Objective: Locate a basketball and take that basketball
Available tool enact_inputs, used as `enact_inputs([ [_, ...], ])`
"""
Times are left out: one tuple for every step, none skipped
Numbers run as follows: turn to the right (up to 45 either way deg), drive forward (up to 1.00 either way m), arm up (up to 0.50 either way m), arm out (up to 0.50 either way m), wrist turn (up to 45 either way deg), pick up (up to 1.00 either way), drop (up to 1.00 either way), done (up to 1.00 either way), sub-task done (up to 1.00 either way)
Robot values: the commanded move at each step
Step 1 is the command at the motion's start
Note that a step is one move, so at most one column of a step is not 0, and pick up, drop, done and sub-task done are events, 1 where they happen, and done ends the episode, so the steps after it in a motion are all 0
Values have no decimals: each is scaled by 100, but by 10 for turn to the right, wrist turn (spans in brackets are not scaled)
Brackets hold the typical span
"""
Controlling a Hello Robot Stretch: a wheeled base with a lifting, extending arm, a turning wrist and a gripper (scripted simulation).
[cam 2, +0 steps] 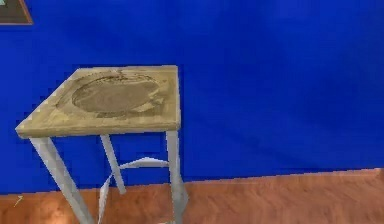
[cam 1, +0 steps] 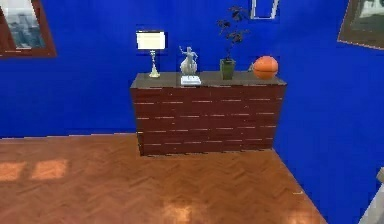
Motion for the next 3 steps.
enact_inputs([
  [0,65,0,0,0,0,0,0,0],
  [180,0,0,0,0,0,0,0,0],
  [0,55,0,0,0,0,0,0,0],
])
